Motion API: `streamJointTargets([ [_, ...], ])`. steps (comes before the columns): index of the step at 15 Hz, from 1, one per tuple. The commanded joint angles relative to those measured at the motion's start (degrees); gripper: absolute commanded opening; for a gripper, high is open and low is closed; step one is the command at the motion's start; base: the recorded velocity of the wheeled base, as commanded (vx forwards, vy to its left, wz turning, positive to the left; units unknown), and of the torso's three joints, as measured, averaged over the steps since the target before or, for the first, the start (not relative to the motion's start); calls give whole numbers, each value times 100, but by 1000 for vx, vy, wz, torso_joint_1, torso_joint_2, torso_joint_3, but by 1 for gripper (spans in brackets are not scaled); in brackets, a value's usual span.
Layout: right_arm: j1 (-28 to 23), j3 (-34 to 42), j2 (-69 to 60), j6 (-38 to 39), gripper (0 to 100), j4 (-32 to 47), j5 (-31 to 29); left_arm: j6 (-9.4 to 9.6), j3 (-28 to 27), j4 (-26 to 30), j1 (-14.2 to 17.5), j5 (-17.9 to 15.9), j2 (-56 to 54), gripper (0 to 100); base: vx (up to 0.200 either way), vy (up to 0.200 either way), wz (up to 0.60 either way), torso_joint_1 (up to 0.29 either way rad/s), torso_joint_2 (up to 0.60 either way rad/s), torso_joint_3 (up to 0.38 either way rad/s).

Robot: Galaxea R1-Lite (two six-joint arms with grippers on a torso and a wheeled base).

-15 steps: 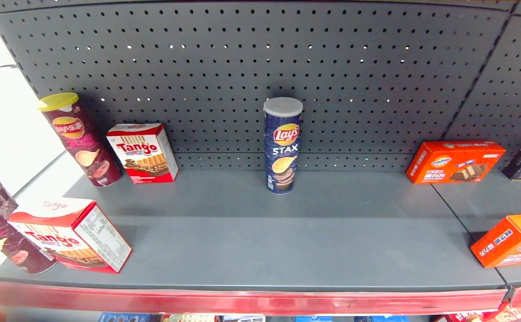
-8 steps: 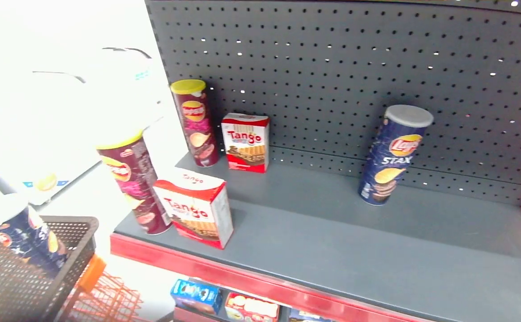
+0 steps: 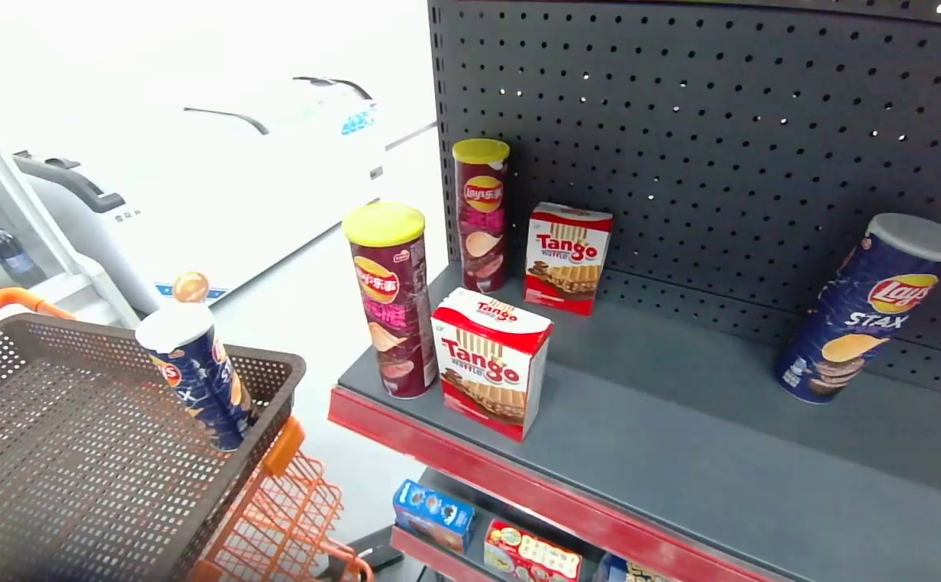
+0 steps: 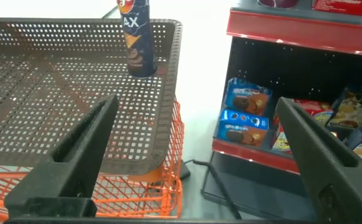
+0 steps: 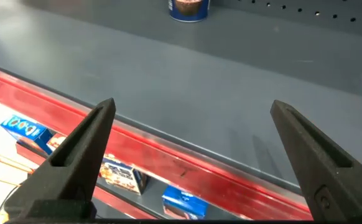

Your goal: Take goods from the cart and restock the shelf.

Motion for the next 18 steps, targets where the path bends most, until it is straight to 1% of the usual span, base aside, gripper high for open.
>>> streamJointTargets([
  [1, -5, 0, 2, -2, 100, -2, 4, 10, 0, 2, -2, -6, 5, 100, 0, 0, 0, 0, 0, 0],
  [5, -5, 0, 2, -2, 100, -2, 4, 19, 0, 2, -2, -15, 5, 100, 0, 0, 0, 0, 0, 0],
  [6, -5, 0, 2, -2, 100, -2, 4, -16, 0, 2, -2, 29, 5, 100, 0, 0, 0, 0, 0, 0],
  [7, -5, 0, 2, -2, 100, -2, 4, -8, -35, 2, 7, 196, -4, 100, 0, 0, 0, 0, 0, 0],
  [8, -5, 0, 2, -2, 100, -2, 4, 28, -290, 54, -2, 442, 5, 100, 0, 0, 0, 0, 0, 0],
  [9, -5, 0, 2, -2, 100, -2, 4, 107, -932, 309, -55, 574, 576, 100, 0, 0, 0, 0, 0, 0],
  [10, -5, 0, 2, -2, 100, -2, 4, 177, -1406, 476, -2, 618, 1235, 100, 0, 0, 0, 0, 0, 0],
  [11, -5, 0, 2, -2, 100, -2, -5, 265, -1600, 494, -20, 627, 1534, 100, 0, 0, 0, 0, 0, 0],
  [12, -5, 0, 2, -2, 100, -2, -5, 318, -1696, 441, -28, 627, 2158, 100, 0, 0, 0, 0, 0, 0],
  [13, -5, 0, 2, -2, 100, -2, 4, 309, -1775, 362, -28, 627, 2483, 100, 0, 0, 0, 0, 0, 0],
  [14, -5, 0, 2, -2, 100, -2, 4, 300, -1925, -7, -20, 609, 3134, 100, 0, 0, 0, 0, 0, 0],
  [15, -5, 0, 2, -2, 100, -2, 4, 265, -1986, -244, 183, 530, 3714, 100, 0, 0, 0, 0, 0, 0],
  [16, -5, 0, 2, -2, 100, -2, 4, 291, -2048, -587, 508, 451, 4232, 100, 0, 0, 0, 0, 0, 0],
  [17, -5, 0, 2, -2, 100, -2, 4, 318, -2145, -956, 657, 451, 4786, 100, 0, 0, 0, 0, 0, 0],
  [18, -5, 0, 2, -2, 100, -2, -5, 344, -2162, -1255, 666, 486, 5217, 100, 0, 0, 0, 0, 0, 0],
])
